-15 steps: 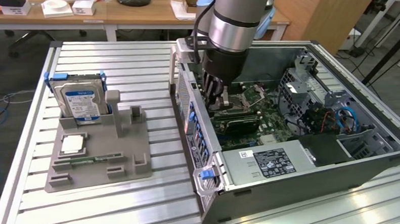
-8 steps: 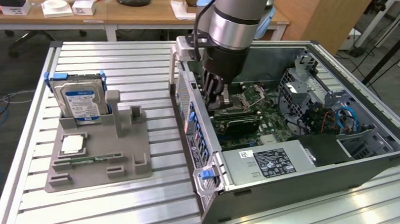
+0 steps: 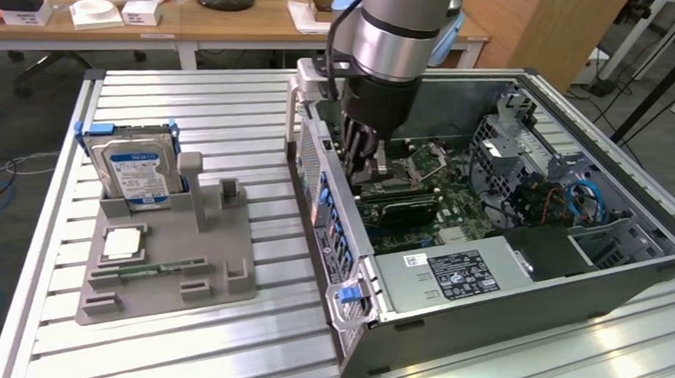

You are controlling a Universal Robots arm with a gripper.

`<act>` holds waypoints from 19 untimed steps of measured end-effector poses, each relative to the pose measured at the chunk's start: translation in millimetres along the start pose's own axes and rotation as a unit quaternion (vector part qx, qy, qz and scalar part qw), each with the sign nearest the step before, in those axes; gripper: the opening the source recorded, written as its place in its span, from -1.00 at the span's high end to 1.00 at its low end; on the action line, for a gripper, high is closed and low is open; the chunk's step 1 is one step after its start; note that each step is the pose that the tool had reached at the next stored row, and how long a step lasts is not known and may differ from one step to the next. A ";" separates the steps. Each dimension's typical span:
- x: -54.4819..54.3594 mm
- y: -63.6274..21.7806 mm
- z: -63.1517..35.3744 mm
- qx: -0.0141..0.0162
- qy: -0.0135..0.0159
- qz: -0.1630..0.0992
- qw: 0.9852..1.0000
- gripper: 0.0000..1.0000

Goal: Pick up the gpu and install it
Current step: 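Press down on the gpu until it lock into place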

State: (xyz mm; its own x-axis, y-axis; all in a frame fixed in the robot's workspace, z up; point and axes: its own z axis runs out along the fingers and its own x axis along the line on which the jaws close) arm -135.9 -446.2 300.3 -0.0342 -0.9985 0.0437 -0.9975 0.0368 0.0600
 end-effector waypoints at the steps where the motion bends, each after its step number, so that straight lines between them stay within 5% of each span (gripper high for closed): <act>1: 0.0 0.2 -0.4 0.000 0.000 0.000 1.000 0.79; 14: 0.0 2.6 5.0 0.000 0.001 0.000 1.000 0.79; 19: -0.7 -0.1 6.6 0.002 -0.002 0.000 1.000 0.79</act>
State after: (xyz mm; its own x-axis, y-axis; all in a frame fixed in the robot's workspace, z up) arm -136.2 -445.9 293.7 -0.0342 -0.9986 0.0398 -0.9977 0.0364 0.0563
